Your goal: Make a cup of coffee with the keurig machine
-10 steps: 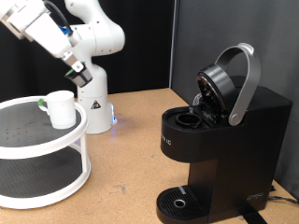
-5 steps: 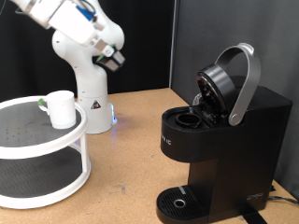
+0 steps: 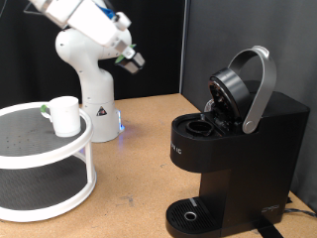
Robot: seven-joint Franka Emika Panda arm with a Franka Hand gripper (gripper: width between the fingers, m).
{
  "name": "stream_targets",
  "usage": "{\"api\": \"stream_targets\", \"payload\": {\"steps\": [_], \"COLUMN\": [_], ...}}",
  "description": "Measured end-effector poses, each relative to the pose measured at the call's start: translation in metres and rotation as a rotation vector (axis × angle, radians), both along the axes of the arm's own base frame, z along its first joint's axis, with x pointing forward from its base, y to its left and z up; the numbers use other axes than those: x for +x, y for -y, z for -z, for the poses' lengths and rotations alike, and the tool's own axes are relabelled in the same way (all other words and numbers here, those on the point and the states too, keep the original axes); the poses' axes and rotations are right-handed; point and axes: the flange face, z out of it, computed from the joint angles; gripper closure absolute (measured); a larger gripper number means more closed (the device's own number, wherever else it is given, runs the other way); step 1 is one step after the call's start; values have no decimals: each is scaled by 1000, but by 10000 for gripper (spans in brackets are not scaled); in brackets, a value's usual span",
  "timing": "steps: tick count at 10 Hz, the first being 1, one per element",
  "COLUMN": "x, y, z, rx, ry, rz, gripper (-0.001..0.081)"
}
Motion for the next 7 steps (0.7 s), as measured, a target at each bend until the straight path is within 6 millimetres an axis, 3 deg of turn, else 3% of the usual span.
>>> {"api": "stream_targets", "payload": {"steps": [5, 7], "x": [21, 28], "y": [-66, -81], "z": [-9, -4], "rx": [-73, -94], "ry": [-35, -33], "rz": [29, 32], "gripper": [355, 355]}}
